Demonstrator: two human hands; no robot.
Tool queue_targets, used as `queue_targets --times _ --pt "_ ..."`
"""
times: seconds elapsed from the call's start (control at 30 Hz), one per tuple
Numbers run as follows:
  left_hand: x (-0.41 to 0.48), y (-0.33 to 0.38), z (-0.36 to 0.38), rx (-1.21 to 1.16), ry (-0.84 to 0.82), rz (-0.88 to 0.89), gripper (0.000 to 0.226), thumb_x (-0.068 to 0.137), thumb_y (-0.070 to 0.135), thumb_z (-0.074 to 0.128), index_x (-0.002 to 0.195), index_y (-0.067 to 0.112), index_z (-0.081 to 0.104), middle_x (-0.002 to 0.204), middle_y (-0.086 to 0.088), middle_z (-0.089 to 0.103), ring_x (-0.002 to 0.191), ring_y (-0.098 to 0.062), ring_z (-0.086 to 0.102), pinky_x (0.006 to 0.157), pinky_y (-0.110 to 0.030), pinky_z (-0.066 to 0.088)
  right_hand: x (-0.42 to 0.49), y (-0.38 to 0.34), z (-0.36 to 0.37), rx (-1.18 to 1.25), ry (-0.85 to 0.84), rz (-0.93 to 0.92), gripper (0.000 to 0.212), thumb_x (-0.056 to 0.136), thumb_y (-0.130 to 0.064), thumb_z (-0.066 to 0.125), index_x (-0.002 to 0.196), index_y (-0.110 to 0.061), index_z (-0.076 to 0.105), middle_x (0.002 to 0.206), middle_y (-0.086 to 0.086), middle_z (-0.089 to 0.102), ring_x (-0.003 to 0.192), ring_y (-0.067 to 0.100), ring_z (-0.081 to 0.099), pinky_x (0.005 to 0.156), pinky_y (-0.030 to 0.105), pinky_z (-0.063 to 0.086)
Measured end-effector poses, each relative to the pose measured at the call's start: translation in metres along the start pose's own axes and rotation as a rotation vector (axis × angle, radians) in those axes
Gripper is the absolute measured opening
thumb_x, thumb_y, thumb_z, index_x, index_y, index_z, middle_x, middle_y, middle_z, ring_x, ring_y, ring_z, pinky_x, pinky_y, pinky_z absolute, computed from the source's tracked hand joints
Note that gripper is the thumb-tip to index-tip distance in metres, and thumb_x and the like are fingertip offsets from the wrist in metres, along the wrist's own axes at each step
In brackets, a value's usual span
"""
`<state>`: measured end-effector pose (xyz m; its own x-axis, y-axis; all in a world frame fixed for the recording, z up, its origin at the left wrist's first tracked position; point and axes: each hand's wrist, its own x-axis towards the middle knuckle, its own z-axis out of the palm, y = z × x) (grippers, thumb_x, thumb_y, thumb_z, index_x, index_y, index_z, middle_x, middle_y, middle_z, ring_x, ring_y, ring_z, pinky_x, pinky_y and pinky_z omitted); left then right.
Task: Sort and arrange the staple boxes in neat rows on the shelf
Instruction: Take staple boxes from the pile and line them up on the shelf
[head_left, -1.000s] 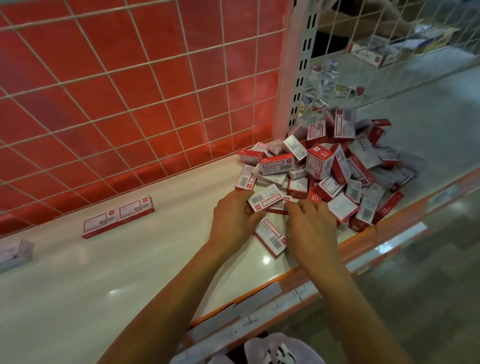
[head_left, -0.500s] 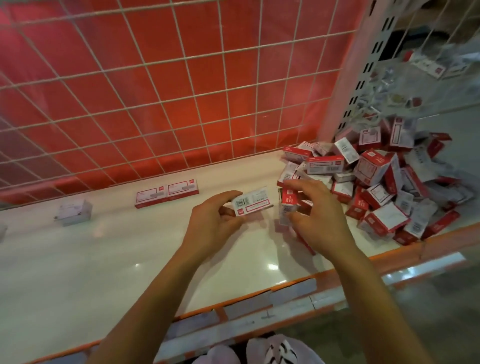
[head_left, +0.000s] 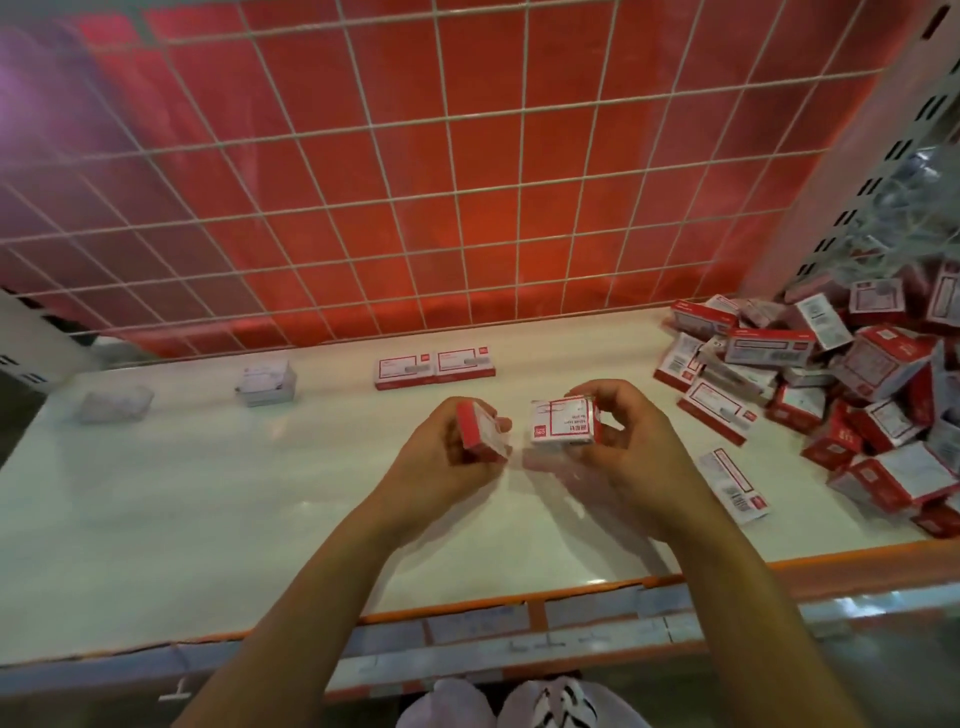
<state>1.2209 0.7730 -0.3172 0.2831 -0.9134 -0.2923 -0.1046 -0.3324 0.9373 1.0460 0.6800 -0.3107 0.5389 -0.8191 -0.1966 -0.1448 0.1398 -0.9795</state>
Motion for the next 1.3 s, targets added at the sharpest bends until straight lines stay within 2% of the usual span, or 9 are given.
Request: queue_targets --times 0.17,0.3,0.4,0.6,0.77,0.87,1.0,1.1,1.3 --pt "-0.003 -0.008 -0.014 0.048 0.057 0.040 0.040 0.076 0.008 0.078 0.107 0.025 0.058 0.097 0.002 0.067 0.089 -0.008 0.064 0.072 -0.020 0.054 0.000 0.002 0.017 -0.009 -0.036 -0.018 0.055 0.082 0.008 0.063 0.113 -0.038 0.056 0.107 -0.014 0.064 0.098 0.005 0.065 0.070 0.027 0.058" --pt "-0.005 -0.009 -0.020 0.045 0.065 0.025 0.047 0.073 0.003 0.079 0.105 0.028 0.056 0.090 0.008 0.068 0.085 -0.003 0.065 0.067 -0.019 0.055 0.000 0.001 0.027 -0.024 -0.040 -0.011 0.053 0.081 0.012 0.061 0.112 -0.030 0.060 0.107 -0.013 0.065 0.098 0.006 0.064 0.069 0.024 0.057" --pt "-0.005 -0.010 -0.022 -0.016 0.092 -0.006 0.049 0.071 -0.001 0.079 0.106 0.021 0.052 0.089 0.005 0.068 0.080 -0.005 0.066 0.063 -0.019 0.054 0.000 0.000 0.031 0.002 -0.044 0.013 0.049 0.082 0.009 0.062 0.116 -0.025 0.058 0.109 -0.005 0.065 0.097 0.012 0.066 0.069 0.032 0.059" --pt "-0.006 -0.015 -0.031 -0.149 0.082 -0.009 0.044 0.076 0.001 0.075 0.109 0.020 0.053 0.101 -0.002 0.068 0.094 -0.017 0.067 0.081 -0.032 0.058 0.003 0.003 0.041 -0.023 -0.025 0.018 0.043 0.083 0.002 0.066 0.114 -0.027 0.058 0.108 -0.004 0.064 0.096 0.016 0.065 0.070 0.038 0.060" --pt "-0.006 -0.023 -0.039 -0.139 0.124 0.015 0.062 0.076 0.000 0.075 0.121 0.034 0.048 0.107 0.004 0.068 0.098 -0.012 0.066 0.082 -0.028 0.057 0.007 0.007 0.051 -0.094 -0.011 0.015 0.046 0.081 0.001 0.069 0.111 -0.031 0.057 0.106 -0.012 0.063 0.092 0.009 0.065 0.068 0.028 0.059" --pt "-0.008 -0.024 -0.046 -0.144 0.114 0.003 0.050 0.082 0.000 0.069 0.118 0.030 0.049 0.109 0.005 0.068 0.095 -0.013 0.068 0.079 -0.029 0.057 0.011 0.008 0.056 -0.151 -0.013 0.012 0.052 0.081 0.001 0.069 0.116 -0.033 0.052 0.105 -0.018 0.058 0.092 0.004 0.062 0.063 0.019 0.055" --pt "-0.010 -0.027 -0.057 0.025 0.120 0.054 0.042 0.085 0.003 0.067 0.111 0.031 0.048 0.107 0.018 0.067 0.099 -0.008 0.066 0.082 -0.028 0.057 0.014 0.008 0.062 -0.210 -0.019 -0.001 0.052 0.081 0.001 0.069 0.118 -0.029 0.048 0.102 -0.019 0.056 0.089 -0.003 0.057 0.058 0.011 0.050" --pt "-0.009 -0.030 -0.067 0.140 0.151 0.074 0.042 0.084 0.009 0.070 0.107 0.033 0.045 0.110 0.018 0.065 0.105 -0.005 0.063 0.086 -0.022 0.054 0.016 0.009 0.065 -0.224 -0.017 0.014 0.045 0.080 0.000 0.070 0.112 -0.027 0.051 0.101 -0.017 0.059 0.085 0.000 0.062 0.059 0.015 0.053" --pt "-0.007 -0.038 -0.085 0.267 0.202 0.079 0.041 0.079 0.020 0.076 0.105 0.032 0.048 0.107 0.014 0.069 0.099 -0.001 0.064 0.091 -0.027 0.053 0.019 0.015 0.070 -0.222 -0.013 0.040 0.046 0.078 0.004 0.070 0.108 -0.027 0.054 0.103 -0.013 0.063 0.088 0.006 0.065 0.067 0.023 0.058"
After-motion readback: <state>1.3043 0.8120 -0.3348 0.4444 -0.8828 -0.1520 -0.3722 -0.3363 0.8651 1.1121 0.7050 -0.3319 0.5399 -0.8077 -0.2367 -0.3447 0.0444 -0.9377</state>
